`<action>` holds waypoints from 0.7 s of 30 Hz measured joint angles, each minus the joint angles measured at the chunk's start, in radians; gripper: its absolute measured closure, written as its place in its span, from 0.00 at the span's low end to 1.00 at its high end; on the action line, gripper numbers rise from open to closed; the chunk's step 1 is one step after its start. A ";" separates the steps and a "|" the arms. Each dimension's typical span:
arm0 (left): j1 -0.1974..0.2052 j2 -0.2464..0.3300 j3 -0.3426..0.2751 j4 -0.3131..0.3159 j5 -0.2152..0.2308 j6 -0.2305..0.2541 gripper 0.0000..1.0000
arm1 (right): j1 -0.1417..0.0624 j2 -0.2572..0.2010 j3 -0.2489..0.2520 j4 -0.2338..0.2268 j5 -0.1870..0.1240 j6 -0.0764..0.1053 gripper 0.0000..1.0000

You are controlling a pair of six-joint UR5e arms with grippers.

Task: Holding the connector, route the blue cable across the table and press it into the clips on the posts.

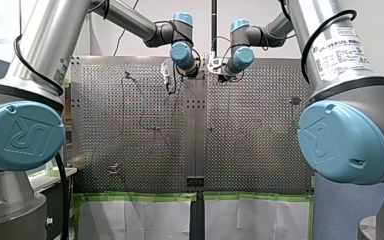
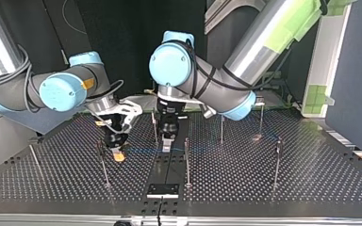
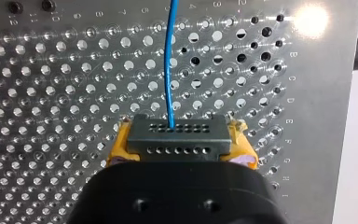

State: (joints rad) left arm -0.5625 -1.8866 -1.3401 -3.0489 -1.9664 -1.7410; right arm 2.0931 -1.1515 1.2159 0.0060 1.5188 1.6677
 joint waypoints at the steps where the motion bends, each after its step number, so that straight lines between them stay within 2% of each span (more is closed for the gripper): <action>1: 0.000 -0.002 0.004 0.001 0.001 0.000 0.00 | 0.000 0.000 0.000 0.000 0.000 0.000 1.00; 9: 0.008 -0.028 0.044 -0.010 0.026 -0.001 0.00 | 0.000 0.000 0.000 0.000 0.000 0.000 1.00; 21: 0.035 -0.110 0.135 0.004 0.018 -0.012 0.00 | 0.000 0.000 0.000 0.002 -0.010 0.003 1.00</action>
State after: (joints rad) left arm -0.5275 -1.9964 -1.2048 -3.0453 -1.9486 -1.7534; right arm 2.0930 -1.1514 1.2159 0.0075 1.5083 1.6706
